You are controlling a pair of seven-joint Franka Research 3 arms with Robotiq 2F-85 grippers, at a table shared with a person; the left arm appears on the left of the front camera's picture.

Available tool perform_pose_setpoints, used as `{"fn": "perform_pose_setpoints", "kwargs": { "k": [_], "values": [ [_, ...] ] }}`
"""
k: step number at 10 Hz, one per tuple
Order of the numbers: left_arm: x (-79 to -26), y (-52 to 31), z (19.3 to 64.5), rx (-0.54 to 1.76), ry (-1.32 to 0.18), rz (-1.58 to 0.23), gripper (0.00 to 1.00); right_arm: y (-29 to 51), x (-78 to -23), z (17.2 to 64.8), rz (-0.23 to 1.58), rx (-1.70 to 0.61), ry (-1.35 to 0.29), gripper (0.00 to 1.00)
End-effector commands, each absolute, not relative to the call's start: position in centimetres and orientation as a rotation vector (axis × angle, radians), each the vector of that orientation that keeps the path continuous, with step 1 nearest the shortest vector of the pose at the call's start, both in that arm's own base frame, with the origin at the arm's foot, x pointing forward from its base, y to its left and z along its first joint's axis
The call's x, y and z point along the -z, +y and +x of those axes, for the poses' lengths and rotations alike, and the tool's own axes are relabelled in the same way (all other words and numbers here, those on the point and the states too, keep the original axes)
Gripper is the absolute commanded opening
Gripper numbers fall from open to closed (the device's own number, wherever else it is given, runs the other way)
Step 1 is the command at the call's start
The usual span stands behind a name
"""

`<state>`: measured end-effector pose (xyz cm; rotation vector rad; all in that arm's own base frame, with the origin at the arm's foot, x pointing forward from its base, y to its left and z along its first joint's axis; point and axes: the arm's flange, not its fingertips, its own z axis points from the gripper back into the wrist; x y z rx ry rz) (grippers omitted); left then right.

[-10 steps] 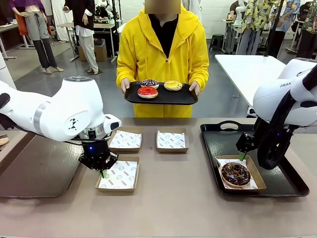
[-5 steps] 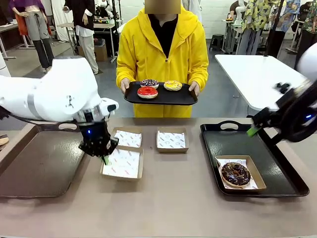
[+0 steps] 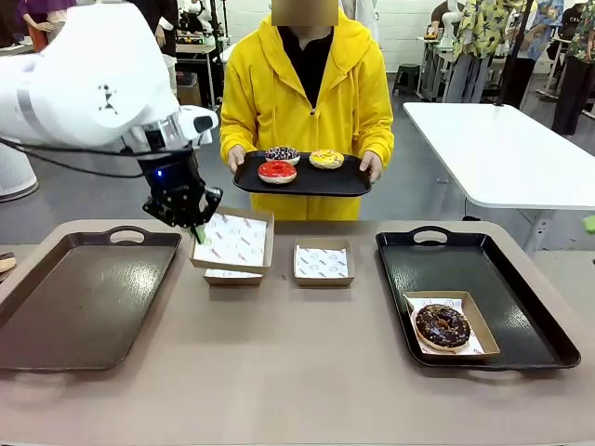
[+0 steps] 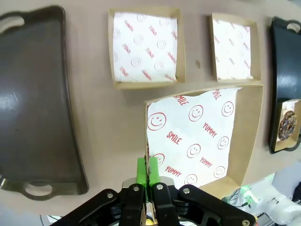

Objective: Individually package the donuts and arrange them on the tray.
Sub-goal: Place the picked Paper togo box on the Handle tray while simultaneously picking up another Paper togo box from the table with the other hand.

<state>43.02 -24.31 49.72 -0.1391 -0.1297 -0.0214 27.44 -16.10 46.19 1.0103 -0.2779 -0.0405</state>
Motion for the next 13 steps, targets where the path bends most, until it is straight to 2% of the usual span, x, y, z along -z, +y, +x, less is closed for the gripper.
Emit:
{"fn": "perform_pose_setpoints", "kwargs": {
  "k": [1,5,9,13],
  "values": [
    [-50.6,-24.6,45.5,0.005,-0.137,-0.090,0.00,-19.5,-44.6,27.6,1.096,0.077,-0.268,1.00],
    [-50.0,-26.0,48.6,0.079,-0.133,-0.043,0.00,-24.8,-40.4,26.6,1.248,0.212,-0.271,1.00],
    [-49.0,-26.2,51.4,0.098,-0.142,-0.027,0.00,-25.4,-39.0,26.5,1.256,0.234,-0.256,1.00],
    [-48.5,-26.0,51.1,0.090,-0.138,-0.049,0.00,-25.2,-38.9,26.0,1.254,0.255,-0.244,1.00]
  ]
}}
